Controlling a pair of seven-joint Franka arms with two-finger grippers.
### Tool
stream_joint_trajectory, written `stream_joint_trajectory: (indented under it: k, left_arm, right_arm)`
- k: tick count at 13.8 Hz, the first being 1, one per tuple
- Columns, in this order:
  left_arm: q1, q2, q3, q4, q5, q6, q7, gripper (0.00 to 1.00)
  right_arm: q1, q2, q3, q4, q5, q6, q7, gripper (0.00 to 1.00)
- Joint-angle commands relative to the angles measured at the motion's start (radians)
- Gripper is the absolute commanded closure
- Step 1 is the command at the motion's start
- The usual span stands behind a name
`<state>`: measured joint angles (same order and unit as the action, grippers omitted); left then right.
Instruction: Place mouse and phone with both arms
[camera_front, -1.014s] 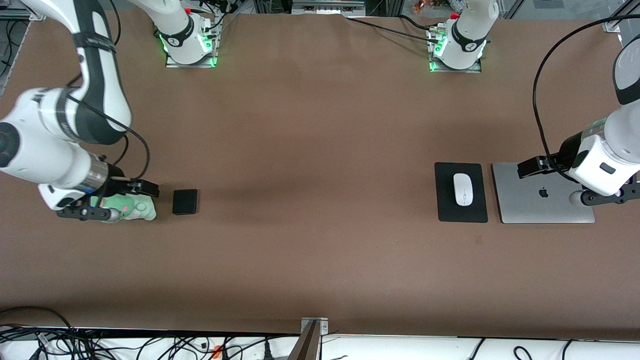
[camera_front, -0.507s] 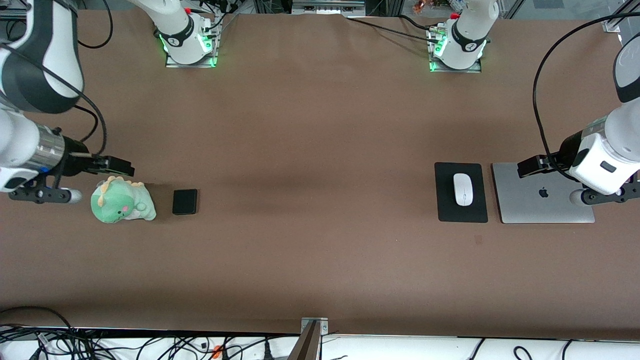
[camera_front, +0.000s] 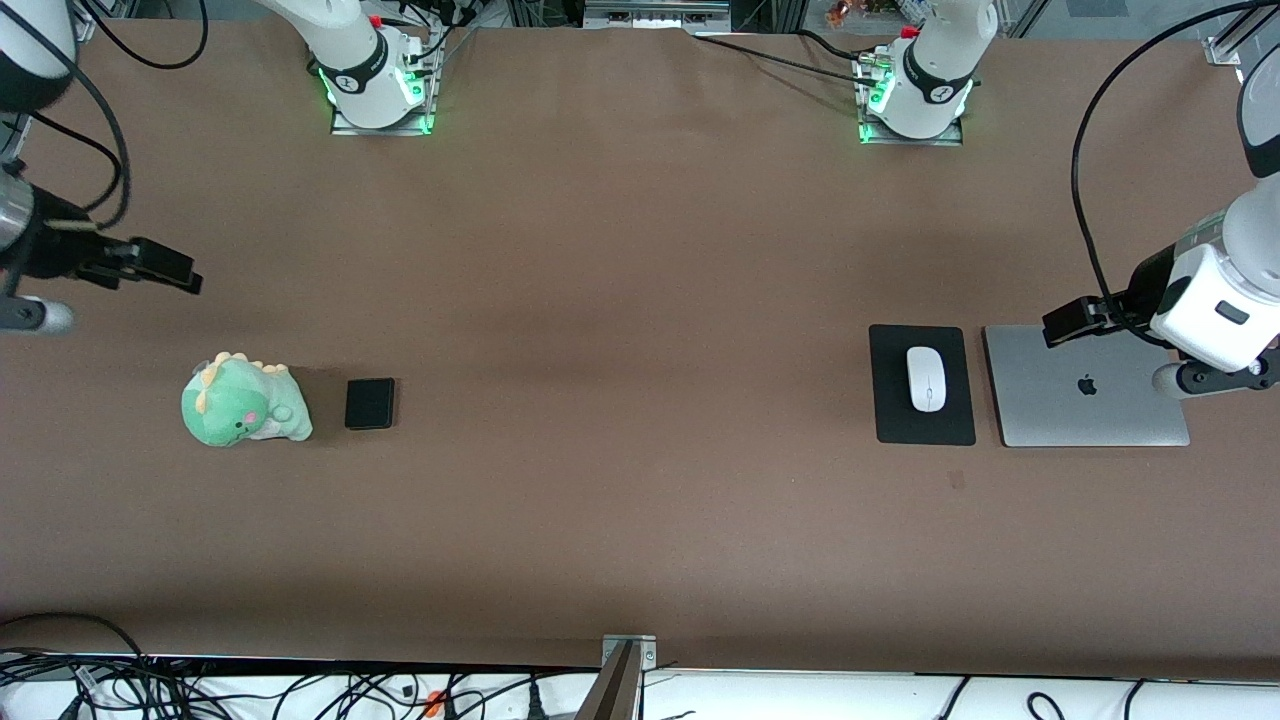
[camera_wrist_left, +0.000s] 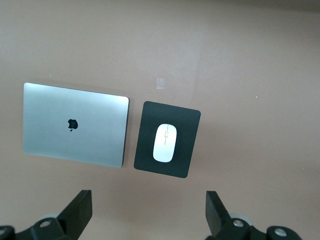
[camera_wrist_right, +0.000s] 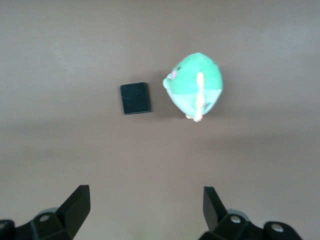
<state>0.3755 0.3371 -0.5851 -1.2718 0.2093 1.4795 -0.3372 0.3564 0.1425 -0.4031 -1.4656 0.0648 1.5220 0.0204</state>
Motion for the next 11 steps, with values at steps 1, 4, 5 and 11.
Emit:
stream_joint_trajectory:
  k: [1, 4, 5, 11]
  left_arm:
    - [-0.013, -0.082, 0.027, -0.038, -0.028, -0.016, 0.063, 0.0]
    - [-0.113, -0.168, 0.178, -0.087, -0.114, -0.016, 0.092, 0.0]
    - [-0.162, -0.19, 0.244, -0.107, -0.139, -0.012, 0.107, 0.0]
    - [-0.337, -0.306, 0.476, -0.231, -0.203, 0.008, 0.23, 0.0]
  right_arm:
    - [-0.118, -0.07, 0.123, -0.032, -0.042, -0.026, -0.001, 0.0]
    - [-0.226, -0.093, 0.242, -0.032, -0.04, -0.049, 0.009, 0.0]
    - [-0.228, -0.095, 0.245, -0.033, -0.039, -0.052, 0.009, 0.0]
    - [-0.231, -0.11, 0.268, -0.036, -0.036, -0.077, 0.032, 0.0]
